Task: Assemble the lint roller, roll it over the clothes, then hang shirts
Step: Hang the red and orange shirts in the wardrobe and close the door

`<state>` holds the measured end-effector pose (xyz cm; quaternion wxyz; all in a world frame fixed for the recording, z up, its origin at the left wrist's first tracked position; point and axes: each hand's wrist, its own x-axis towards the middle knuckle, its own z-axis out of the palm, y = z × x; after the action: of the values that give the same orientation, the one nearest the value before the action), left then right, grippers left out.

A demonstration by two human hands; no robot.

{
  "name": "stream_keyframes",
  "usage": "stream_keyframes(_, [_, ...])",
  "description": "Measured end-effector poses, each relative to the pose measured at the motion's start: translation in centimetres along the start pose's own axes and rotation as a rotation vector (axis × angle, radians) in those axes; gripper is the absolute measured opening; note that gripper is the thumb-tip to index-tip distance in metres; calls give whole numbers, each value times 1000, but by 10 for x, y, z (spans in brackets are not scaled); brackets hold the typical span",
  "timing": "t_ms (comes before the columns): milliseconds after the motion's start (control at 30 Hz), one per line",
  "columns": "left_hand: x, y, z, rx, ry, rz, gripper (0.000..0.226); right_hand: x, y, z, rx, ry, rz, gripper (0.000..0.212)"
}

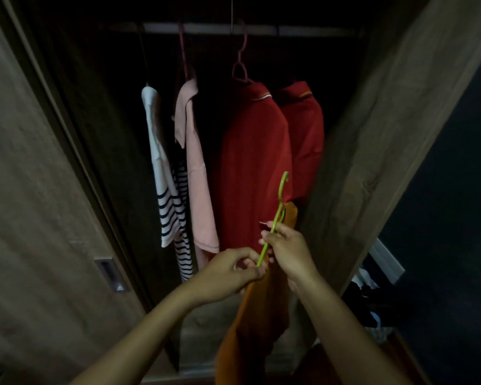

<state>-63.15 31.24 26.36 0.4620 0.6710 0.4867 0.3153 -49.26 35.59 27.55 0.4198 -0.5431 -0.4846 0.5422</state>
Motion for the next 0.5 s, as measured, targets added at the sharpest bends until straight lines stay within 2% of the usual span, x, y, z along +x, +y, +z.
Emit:
stream_keyframes(133, [17, 0, 23, -38, -43, 13, 16, -6, 8, -11, -17, 155, -54, 39])
stream_keyframes(233, [29, 0, 45, 127, -5, 98, 17, -23, 22, -22, 43, 199, -26, 40])
stream_keyframes(267, [32, 2, 52, 164, -3, 130, 19, -29, 26, -27, 53, 219, -18, 33])
stream_keyframes(333, [36, 5, 62, 155, -87, 150, 16, -37, 32, -38, 58, 269, -3, 23])
stream_keyframes(433, [45, 12, 64, 182, -234, 140, 20, -41, 27, -57, 16, 299, -9, 27])
stream_keyframes(500, [58, 23, 55, 322, -163, 202, 25, -43, 21, -72, -76, 316, -41, 26])
